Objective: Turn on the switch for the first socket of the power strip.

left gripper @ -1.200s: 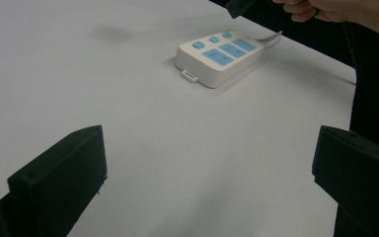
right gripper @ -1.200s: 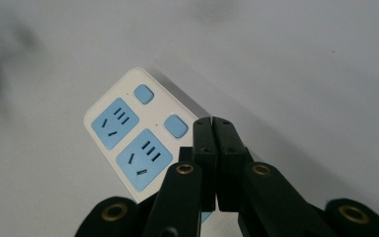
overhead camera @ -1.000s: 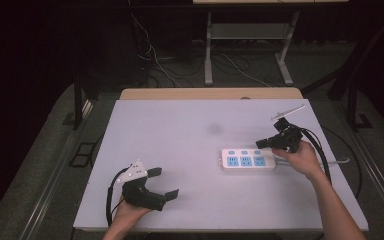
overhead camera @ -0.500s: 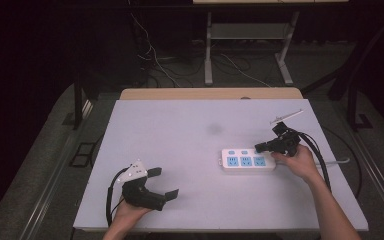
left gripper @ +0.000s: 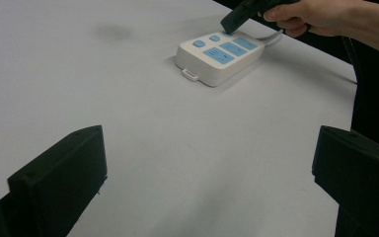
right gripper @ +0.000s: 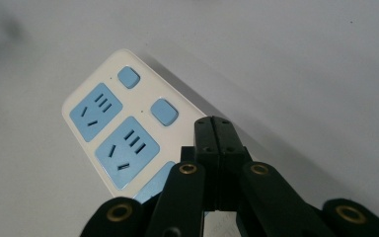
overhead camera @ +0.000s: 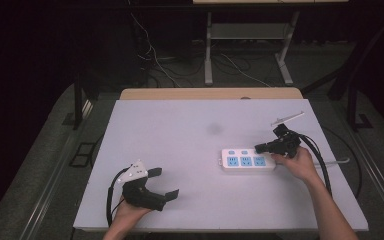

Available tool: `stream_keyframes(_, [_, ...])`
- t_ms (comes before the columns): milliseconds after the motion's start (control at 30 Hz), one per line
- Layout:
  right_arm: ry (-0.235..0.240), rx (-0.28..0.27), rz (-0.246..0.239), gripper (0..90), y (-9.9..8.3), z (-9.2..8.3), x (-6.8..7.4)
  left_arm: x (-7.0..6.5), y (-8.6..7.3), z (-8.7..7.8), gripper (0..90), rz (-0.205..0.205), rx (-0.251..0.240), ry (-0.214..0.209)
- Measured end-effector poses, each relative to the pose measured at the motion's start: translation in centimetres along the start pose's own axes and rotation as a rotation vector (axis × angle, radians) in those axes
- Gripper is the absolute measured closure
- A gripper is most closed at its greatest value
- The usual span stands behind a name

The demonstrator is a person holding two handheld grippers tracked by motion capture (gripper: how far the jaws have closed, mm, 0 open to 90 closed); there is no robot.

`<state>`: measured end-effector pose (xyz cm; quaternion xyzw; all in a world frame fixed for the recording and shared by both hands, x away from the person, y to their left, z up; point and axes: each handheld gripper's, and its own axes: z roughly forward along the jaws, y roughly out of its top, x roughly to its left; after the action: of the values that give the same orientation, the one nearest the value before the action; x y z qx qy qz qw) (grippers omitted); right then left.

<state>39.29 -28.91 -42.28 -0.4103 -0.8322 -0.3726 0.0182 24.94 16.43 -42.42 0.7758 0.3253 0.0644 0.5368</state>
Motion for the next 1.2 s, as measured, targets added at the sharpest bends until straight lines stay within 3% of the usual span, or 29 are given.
stream_keyframes(67, [0.021,-0.023,0.026,90.0,-0.4,0.0,-0.4,0.0,0.0,0.0,0.0,0.001,0.001,0.000])
stream_keyframes(300, [0.017,-0.027,0.040,90.0,-0.5,0.1,-0.3,-0.1,0.0,0.1,0.0,0.000,0.003,0.003])
stream_keyframes(467, [-0.013,-0.038,0.014,90.0,-0.7,0.1,0.0,-0.1,0.0,0.0,0.0,0.001,0.001,0.005])
stream_keyframes(633, [-0.004,-0.058,0.023,90.0,-0.9,0.1,-0.1,0.0,0.0,0.0,0.0,-0.002,0.001,0.004])
stream_keyframes(800, [-0.024,-0.034,0.002,90.0,-0.5,0.1,0.2,0.0,0.0,0.2,0.0,-0.005,0.001,0.001])
stream_keyframes(967, [-0.027,-0.023,0.019,90.0,-0.4,-0.4,-0.5,0.1,0.0,0.1,0.0,-0.010,-0.003,0.001])
stream_keyframes(1200, [-0.019,-0.049,0.038,90.0,-0.5,-1.1,-0.9,0.1,0.0,0.1,0.0,-0.011,-0.006,0.002])
